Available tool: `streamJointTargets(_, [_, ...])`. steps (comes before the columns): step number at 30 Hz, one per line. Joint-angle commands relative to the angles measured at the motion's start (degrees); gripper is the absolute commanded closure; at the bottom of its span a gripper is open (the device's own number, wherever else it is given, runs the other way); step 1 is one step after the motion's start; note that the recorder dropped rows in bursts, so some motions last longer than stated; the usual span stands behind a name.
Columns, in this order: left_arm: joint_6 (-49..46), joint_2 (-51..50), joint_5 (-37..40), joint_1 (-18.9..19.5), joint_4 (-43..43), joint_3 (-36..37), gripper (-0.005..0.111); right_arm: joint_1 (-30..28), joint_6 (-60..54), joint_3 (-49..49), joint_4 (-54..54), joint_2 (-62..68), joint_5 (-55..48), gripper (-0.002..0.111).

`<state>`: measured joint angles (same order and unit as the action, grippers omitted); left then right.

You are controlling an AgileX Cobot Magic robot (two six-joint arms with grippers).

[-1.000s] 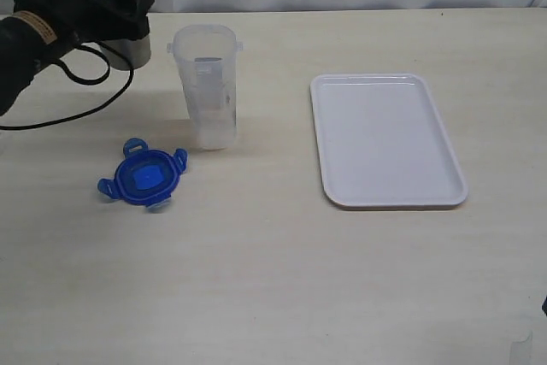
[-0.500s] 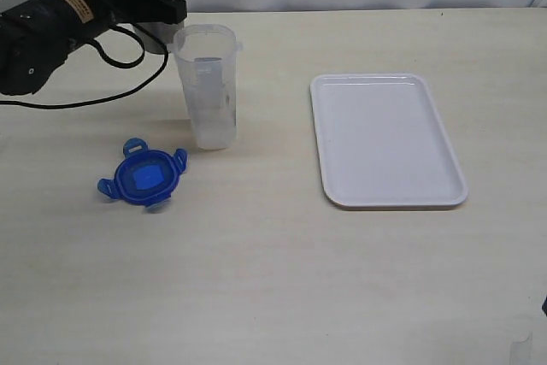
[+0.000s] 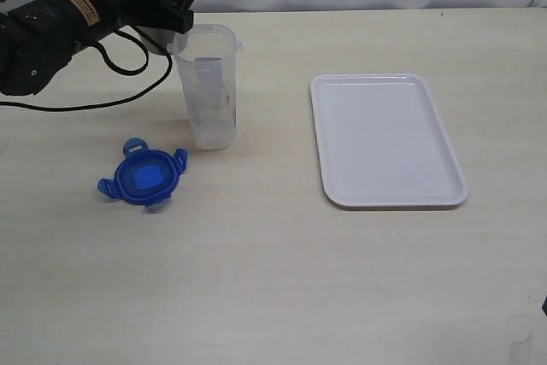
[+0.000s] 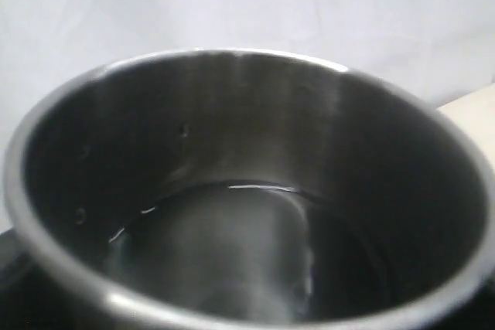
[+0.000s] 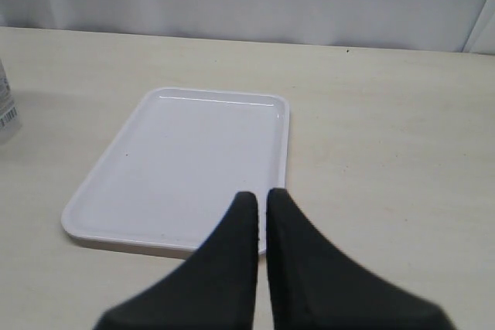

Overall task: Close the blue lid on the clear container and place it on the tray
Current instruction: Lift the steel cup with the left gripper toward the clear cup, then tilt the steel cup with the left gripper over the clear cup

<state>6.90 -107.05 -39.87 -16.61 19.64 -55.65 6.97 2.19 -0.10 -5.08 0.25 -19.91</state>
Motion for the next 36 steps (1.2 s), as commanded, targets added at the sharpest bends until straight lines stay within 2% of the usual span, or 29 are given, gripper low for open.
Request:
streamJointTargets(1, [-2.9, 1.2, -5.0, -0.1, 1.4, -1.1, 0.107, -0.3, 0.1, 0.1, -0.3, -0.3, 0.1, 0.104])
streamJointTargets(18, [-15.7, 1.2, -5.0, -0.1, 1.5, -1.1, 0.107, -0.3, 0.1, 0.1, -0.3, -0.3, 0.1, 0.104])
streamJointTargets(36, [-23.9, 1.2, -4.8, -0.1, 1.5, -1.1, 0.107, -0.3, 0.1, 0.1, -0.3, -0.3, 0.1, 0.104])
